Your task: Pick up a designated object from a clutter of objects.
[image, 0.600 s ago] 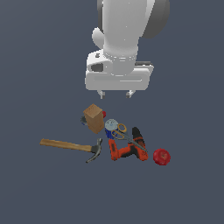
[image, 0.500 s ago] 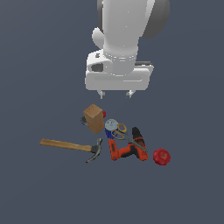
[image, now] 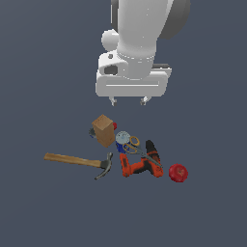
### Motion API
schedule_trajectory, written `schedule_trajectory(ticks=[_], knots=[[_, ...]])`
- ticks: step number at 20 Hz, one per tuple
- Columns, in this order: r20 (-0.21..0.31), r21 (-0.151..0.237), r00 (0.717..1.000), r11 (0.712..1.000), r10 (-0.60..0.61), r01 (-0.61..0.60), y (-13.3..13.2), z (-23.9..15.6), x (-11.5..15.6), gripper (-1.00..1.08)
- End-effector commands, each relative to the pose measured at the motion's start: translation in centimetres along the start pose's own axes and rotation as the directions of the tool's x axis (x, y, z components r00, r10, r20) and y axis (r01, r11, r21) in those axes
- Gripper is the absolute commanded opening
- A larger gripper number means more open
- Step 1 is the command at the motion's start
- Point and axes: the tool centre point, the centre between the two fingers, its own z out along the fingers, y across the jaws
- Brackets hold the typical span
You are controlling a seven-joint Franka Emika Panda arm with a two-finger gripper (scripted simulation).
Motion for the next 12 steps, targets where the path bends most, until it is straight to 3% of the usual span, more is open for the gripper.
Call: schedule_trajectory(ticks=[1, 12], knots=[[0.001, -0.001, 1.000, 1.000, -0.001, 0.001, 0.0, 0.0, 0.0, 1.00], [-0.002, 0.017, 0.999, 0.999, -0.042, 0.042, 0.1, 4.2, 0.6, 1.00]])
